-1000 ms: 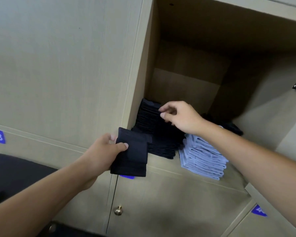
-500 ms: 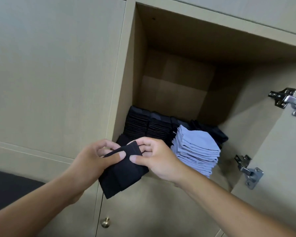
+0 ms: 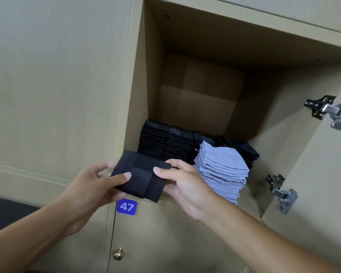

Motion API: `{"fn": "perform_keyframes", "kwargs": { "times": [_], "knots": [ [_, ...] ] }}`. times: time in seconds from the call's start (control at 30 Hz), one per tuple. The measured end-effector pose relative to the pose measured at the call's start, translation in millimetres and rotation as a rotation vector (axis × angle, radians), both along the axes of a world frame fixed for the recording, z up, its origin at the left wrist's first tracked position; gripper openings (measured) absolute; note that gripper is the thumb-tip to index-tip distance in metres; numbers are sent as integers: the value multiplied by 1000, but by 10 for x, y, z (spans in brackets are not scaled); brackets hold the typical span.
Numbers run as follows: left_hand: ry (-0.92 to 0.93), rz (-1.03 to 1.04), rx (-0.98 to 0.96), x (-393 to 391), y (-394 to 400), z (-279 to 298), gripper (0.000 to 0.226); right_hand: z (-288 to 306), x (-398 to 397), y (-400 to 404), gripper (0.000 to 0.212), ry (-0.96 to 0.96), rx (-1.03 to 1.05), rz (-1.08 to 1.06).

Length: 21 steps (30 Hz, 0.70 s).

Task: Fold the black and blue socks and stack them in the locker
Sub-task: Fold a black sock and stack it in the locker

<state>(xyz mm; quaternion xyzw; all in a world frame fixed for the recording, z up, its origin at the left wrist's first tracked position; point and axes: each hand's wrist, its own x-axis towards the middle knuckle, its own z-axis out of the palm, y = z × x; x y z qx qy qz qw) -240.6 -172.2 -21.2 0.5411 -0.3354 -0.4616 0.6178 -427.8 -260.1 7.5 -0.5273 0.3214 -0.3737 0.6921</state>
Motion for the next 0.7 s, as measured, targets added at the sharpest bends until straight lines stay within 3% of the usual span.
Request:
{"fn": "perform_keyframes", "kwargs": {
  "times": [0.1,0.2,0.27,0.43,0.6,0.7],
  "knots": [
    [-65,-30,-22,-13,11,39,12,61,-55,2,25,192,-217,-2],
    [-126,-54,-47,-59,14,76,19,109,-106,43,17,492,-480,36],
    [-127,-55,-61,-89,14,87,23,128,-109,82,18,573,-582,76],
    [-318,-5,-72,-163,-31,79,20,311,-153,-10,25,556,-645,-34],
    [-615,-94,-9,-225,-51,32,19,727,-323,-465,20,446,-489,-177],
    [-670,-106,5,-230,-59,8,11,992,-428,-795,21,394,-435,-224]
  ]
}}
